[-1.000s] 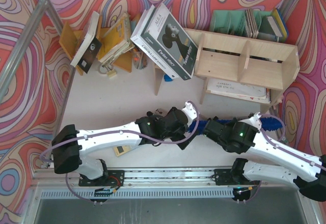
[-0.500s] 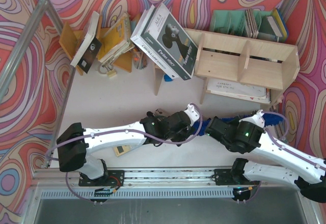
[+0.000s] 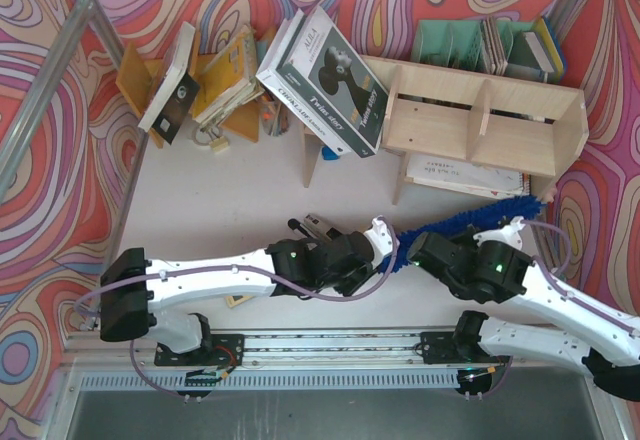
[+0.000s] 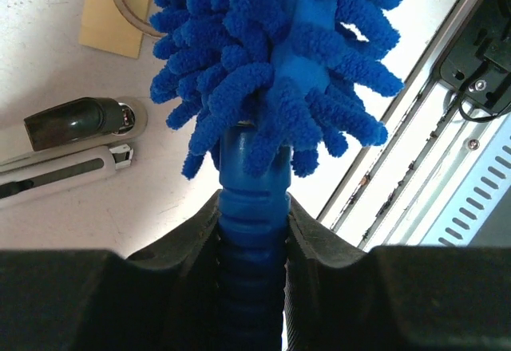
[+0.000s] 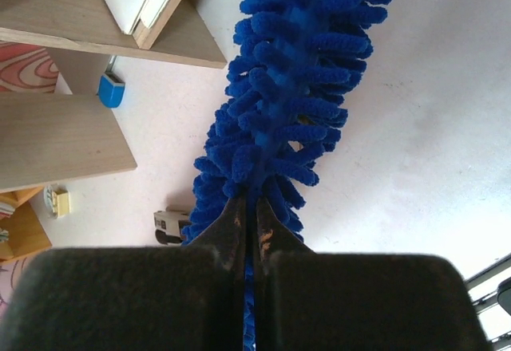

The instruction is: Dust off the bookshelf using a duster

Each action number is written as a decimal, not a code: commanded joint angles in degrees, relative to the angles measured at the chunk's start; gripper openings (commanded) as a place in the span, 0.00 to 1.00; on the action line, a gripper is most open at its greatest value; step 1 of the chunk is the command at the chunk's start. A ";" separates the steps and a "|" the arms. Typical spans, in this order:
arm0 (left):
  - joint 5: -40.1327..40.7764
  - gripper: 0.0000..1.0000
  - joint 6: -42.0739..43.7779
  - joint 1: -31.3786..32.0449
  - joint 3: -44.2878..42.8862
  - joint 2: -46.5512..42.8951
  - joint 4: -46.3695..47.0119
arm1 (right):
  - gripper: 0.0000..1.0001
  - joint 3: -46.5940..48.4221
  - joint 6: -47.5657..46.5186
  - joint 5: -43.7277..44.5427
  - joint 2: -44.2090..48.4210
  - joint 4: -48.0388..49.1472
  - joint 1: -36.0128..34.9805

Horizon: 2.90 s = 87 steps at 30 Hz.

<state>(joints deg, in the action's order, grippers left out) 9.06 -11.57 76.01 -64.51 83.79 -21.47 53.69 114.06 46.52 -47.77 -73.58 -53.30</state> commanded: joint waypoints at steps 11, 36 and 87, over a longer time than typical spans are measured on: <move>11.23 0.02 -2.85 7.26 -4.32 -7.64 -2.85 | 0.65 2.93 -7.28 3.36 5.20 -2.71 0.16; 18.05 0.05 0.12 13.29 -8.19 -13.38 -3.03 | 0.60 19.00 -21.11 5.01 5.78 1.26 0.13; 13.41 0.10 -3.70 9.52 -0.75 -15.48 4.97 | 0.16 22.59 -20.94 11.72 6.32 4.95 0.15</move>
<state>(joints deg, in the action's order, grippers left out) 20.27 -12.29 86.15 -64.62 70.72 -16.75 76.27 91.39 54.52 -42.41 -67.22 -53.23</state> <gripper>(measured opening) 0.349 0.225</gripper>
